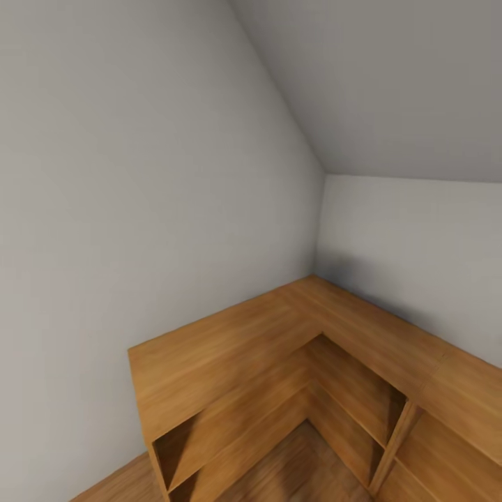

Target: In the bedroom, organize the workspace by keeping the computer under the desk, ensuring the monitor is on the desk, placing the keyboard on the desk next to the monitor, placing the mouse on the desk next to the keyboard, moving the folder from the swivel chair onto the desk next to the mouse, stacking the notebook on top of the folder with the pen on top of the notebook, and positioning the swivel chair next to the desk.

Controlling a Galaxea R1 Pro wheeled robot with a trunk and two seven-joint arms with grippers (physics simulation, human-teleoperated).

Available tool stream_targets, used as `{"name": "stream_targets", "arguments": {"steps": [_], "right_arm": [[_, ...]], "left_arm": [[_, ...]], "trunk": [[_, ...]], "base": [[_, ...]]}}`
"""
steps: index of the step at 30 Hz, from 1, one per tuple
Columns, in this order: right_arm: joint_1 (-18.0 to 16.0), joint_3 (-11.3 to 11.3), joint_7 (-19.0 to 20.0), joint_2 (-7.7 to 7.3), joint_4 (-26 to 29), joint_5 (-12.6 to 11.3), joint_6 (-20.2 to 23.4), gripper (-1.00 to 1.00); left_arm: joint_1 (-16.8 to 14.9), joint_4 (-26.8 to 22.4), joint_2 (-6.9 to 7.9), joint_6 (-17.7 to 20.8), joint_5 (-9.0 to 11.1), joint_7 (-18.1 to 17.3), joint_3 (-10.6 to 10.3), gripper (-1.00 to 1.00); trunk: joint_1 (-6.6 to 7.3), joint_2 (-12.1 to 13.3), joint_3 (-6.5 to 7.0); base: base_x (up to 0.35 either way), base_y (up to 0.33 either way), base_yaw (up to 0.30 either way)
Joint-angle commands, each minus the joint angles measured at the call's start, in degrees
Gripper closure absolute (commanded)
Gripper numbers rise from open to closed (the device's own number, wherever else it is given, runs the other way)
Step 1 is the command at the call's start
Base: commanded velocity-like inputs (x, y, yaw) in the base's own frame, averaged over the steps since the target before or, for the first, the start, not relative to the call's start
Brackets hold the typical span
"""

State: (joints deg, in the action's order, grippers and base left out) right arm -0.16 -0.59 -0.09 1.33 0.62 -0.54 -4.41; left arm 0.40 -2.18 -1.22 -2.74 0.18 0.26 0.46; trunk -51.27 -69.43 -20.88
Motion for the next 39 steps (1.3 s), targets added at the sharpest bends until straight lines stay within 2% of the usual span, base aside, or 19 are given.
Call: {"name": "stream_targets", "arguments": {"steps": [1, 3, 7, 11, 12, 14, 15, 17, 18, 20, 21, 23, 24, 28, 30, 37, 39], "right_arm": [[-0.02, -0.07, -0.01, 0.00, 0.01, -0.24, -0.17, -1.00], [-0.02, -0.07, -0.01, 0.00, 0.07, -0.79, -0.16, -1.00], [-0.02, -0.36, 0.00, 0.08, 0.91, -3.46, -0.26, -1.00], [-0.02, -0.94, 0.05, 0.14, 3.85, -8.05, -0.52, -1.00], [-0.02, -1.48, 0.06, 0.15, 4.93, -10.65, -1.26, -1.00], [-0.02, -2.04, 0.10, 0.15, 5.66, -13.51, -2.63, -1.00], [-0.02, -2.42, 0.13, 0.16, 6.09, -16.32, -4.63, -1.00], [-0.02, -2.66, 0.14, 0.19, 6.36, -18.85, -7.02, -1.00], [-0.02, -2.80, 0.16, 0.23, 6.51, -20.93, -9.57, -1.00], [-0.02, -2.88, 0.16, 0.29, 6.60, -22.44, -11.97, -1.00], [-0.02, -2.96, 0.17, 0.35, 6.66, -23.44, -14.08, -1.00], [-0.02, -3.03, 0.14, 0.51, 6.71, -24.11, -15.83, -1.00], [-0.02, -3.10, 0.12, 0.74, 6.88, -24.57, -17.27, -1.00], [-0.02, -3.39, 0.11, 1.15, 8.26, -25.32, -19.91, -1.00], [-0.07, -3.45, 0.15, 1.63, 12.52, -25.56, -21.66, -1.00], [-0.10, -3.38, 0.17, 2.96, 16.35, -25.64, -22.93, -1.00], [-0.10, -3.24, 0.16, 3.08, 15.54, -25.37, -23.06, -1.00]], "left_arm": [[0.04, -0.10, -0.01, -0.08, 0.12, 0.02, 0.03, -1.00], [0.04, -0.10, -0.01, -0.08, 0.38, 0.02, 0.01, -1.00], [0.04, -0.18, -0.01, -0.09, 1.00, 0.01, -0.04, -1.00], [0.04, -0.96, -0.01, -1.45, 1.27, 0.01, -0.04, -1.00], [0.04, -1.69, -0.01, -3.08, 1.31, 0.04, 0.02, -1.00], [0.04, -2.32, 0.04, -4.94, 1.39, 0.09, 0.13, -1.00], [0.04, -2.82, 0.12, -6.41, 1.69, 0.15, 0.38, -1.00], [0.04, -3.35, 0.17, -7.39, 2.32, 0.20, 0.75, -1.00], [0.04, -4.26, 0.20, -8.03, 3.30, 0.22, 1.01, -1.00], [0.04, -5.61, 0.22, -8.57, 4.48, 0.24, 1.19, -1.00], [0.04, -7.32, 0.28, -8.90, 5.80, 0.25, 1.33, -1.00], [0.04, -9.15, 0.44, -9.04, 7.14, 0.26, 1.41, -1.00], [0.04, -11.03, 0.61, -9.07, 8.44, 0.28, 1.47, -1.00], [0.10, -14.56, 0.85, -8.26, 10.75, 0.28, 1.53, -1.00], [0.12, -15.98, 0.86, -6.21, 11.66, 0.22, 1.55, -1.00], [0.04, -16.36, 0.65, -5.16, 12.20, 0.18, 1.61, -1.00], [0.04, -15.86, 0.53, -5.62, 13.21, 0.17, 2.54, -1.00]], "trunk": [[0.22, 0.39, 0.14], [0.66, 1.19, 0.50], [1.54, 2.79, 1.21], [2.42, 4.40, 1.83], [2.64, 4.80, 1.96], [3.08, 5.60, 2.22], [3.30, 6.00, 2.34], [3.74, 6.80, 2.59], [3.96, 7.21, 2.72], [4.40, 8.01, 2.97], [4.62, 8.41, 3.11], [5.06, 9.21, 3.38], [5.28, 9.61, 3.53], [6.15, 11.22, 4.20], [6.59, 12.02, 4.60], [8.13, 14.83, 6.08], [8.57, 15.63, 6.47]], "base": [[0.000, 0.000, -0.216], [0.000, 0.000, -0.230], [0.000, 0.000, -0.255], [0.000, 0.000, -0.266], [0.000, 0.000, -0.251], [0.000, 0.000, -0.246], [0.000, 0.000, -0.240], [0.000, 0.000, -0.240], [0.000, 0.000, -0.242], [0.000, 0.000, -0.244], [0.000, 0.000, -0.247], [0.000, 0.000, -0.249], [0.000, 0.000, -0.251], [0.000, 0.000, -0.252], [0.000, 0.000, -0.251], [0.000, 0.000, -0.250], [0.000, 0.000, -0.250]]}}
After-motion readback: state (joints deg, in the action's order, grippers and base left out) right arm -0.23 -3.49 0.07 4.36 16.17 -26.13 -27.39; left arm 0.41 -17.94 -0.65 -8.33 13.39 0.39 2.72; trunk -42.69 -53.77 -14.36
